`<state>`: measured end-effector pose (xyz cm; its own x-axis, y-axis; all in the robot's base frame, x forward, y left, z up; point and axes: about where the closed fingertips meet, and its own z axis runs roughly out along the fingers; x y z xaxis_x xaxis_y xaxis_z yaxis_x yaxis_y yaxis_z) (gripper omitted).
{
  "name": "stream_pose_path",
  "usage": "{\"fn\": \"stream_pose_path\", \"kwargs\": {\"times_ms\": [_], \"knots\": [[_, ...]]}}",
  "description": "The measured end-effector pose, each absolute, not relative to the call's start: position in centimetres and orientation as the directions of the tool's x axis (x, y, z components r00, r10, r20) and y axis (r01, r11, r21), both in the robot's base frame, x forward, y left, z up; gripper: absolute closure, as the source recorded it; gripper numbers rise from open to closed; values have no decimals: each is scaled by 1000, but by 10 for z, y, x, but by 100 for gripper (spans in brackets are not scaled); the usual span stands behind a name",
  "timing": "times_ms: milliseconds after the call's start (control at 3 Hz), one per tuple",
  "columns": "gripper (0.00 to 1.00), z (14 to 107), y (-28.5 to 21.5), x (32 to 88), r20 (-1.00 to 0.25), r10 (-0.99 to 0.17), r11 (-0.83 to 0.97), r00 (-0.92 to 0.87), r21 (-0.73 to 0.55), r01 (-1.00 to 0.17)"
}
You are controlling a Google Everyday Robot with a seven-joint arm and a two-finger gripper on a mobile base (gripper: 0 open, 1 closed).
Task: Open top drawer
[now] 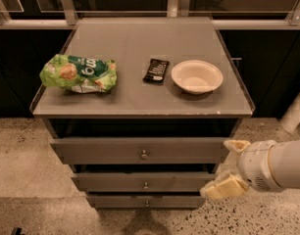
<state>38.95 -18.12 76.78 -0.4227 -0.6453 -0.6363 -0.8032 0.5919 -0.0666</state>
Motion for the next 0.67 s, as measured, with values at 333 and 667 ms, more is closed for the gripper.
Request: {"fn": "stream_pose_path", "kwargs": {"times_ms": [333, 667], "knots": [[42, 766, -190, 410, -658, -623, 632, -423, -105, -768], [65, 767, -190, 409, -658, -624, 631, -421, -107, -768]]}}
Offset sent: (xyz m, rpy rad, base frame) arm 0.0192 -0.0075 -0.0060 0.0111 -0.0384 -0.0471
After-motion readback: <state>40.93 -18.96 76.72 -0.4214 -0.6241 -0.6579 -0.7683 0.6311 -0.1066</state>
